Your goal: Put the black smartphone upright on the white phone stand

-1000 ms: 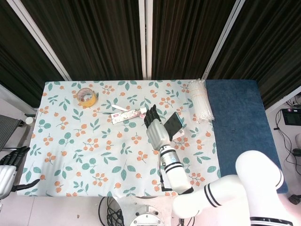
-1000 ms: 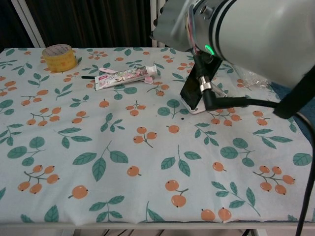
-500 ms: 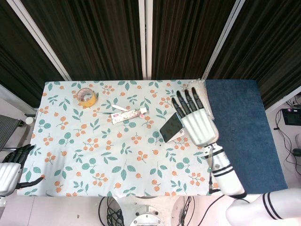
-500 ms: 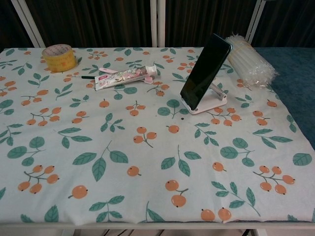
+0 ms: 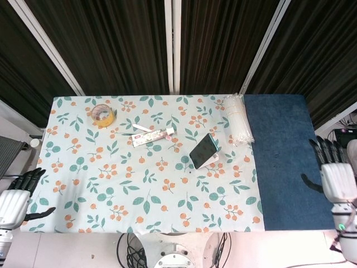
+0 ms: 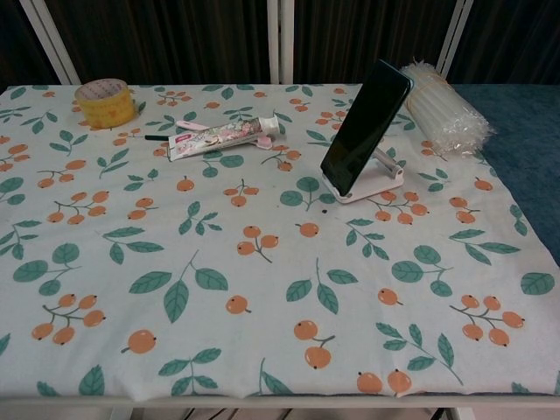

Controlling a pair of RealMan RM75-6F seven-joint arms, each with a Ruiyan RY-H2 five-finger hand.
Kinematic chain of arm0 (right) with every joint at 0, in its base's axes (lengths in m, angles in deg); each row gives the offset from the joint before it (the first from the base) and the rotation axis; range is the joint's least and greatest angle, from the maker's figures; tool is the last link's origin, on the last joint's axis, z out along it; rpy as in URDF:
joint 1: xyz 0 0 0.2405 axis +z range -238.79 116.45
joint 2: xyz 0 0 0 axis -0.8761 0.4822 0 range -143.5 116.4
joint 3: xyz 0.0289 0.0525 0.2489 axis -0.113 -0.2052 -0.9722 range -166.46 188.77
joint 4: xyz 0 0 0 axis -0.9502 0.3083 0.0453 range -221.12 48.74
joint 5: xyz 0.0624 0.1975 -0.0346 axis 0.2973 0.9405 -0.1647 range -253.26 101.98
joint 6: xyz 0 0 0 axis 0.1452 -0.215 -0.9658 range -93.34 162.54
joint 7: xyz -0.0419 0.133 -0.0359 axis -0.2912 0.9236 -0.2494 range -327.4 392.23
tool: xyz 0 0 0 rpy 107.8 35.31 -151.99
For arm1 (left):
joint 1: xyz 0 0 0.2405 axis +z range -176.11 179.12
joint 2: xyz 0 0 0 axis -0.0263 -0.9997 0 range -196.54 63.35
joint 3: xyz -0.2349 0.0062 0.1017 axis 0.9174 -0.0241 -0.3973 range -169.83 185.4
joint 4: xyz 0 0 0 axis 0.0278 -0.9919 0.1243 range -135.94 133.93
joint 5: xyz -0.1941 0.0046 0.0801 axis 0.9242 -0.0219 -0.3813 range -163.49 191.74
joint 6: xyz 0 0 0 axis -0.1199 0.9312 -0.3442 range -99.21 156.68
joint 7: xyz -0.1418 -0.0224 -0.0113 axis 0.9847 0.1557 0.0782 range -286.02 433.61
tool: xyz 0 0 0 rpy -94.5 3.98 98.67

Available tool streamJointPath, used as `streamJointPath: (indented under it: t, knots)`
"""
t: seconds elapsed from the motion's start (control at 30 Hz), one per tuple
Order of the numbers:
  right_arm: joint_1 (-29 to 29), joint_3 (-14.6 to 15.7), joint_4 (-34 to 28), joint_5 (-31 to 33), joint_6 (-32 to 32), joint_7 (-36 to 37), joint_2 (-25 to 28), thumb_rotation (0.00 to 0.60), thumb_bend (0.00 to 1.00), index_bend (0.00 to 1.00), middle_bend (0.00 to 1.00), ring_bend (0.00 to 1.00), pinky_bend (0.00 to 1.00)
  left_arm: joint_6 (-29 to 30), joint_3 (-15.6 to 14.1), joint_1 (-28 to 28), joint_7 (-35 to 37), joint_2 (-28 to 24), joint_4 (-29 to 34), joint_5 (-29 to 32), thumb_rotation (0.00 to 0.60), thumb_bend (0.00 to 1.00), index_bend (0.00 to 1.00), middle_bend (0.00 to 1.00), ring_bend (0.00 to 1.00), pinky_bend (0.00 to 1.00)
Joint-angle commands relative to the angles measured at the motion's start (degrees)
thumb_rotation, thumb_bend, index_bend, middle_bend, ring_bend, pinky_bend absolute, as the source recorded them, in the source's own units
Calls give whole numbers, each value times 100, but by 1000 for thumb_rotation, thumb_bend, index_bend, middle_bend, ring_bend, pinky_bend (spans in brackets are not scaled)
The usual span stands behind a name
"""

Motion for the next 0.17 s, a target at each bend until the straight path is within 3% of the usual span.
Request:
streamJointPath:
  t: [0.03, 0.17]
  knots:
    - [-926, 75, 637, -222, -57, 649, -329, 600, 149, 0, 0, 0, 0, 32, 54, -33, -130, 18, 56, 2, 448, 57, 83, 71, 102, 200]
    - [-1054, -123, 614, -383, -90, 598, -276, 600, 153, 0, 0, 0, 0, 39, 114, -79, -187, 64, 22, 16, 443, 57, 83, 71, 102, 200]
